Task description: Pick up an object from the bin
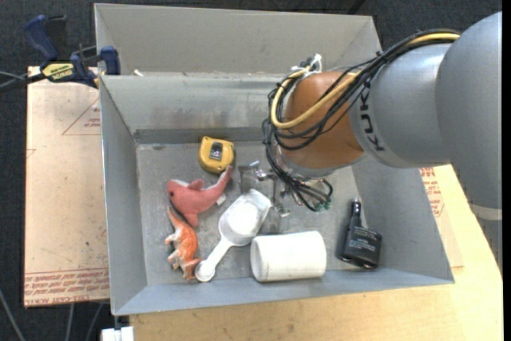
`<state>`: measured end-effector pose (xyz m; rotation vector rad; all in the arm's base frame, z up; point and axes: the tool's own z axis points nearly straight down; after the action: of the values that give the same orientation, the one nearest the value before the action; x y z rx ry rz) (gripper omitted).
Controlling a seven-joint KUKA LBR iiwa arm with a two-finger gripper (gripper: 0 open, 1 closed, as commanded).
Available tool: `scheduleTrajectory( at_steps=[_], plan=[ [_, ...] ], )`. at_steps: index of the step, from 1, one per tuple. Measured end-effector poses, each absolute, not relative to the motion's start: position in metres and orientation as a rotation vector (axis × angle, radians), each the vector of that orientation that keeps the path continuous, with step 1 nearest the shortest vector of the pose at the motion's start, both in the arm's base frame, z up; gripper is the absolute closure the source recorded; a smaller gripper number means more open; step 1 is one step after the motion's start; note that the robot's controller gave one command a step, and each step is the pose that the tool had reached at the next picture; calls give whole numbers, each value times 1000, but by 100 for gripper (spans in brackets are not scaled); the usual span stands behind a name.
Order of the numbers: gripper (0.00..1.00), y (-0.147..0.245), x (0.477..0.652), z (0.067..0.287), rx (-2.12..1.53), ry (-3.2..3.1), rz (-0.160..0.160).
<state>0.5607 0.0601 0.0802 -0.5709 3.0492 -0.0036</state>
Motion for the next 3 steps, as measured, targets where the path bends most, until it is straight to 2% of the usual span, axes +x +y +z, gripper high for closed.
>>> scheduleTrajectory(
  at_steps=[1, 2, 3],
  plan=[
    [0, 77, 565, 77, -746, 3011, -12],
    [100, 112, 566, 72, -1447, 2736, -24],
    [100, 111, 566, 72, -1446, 2736, -23]
  ],
)
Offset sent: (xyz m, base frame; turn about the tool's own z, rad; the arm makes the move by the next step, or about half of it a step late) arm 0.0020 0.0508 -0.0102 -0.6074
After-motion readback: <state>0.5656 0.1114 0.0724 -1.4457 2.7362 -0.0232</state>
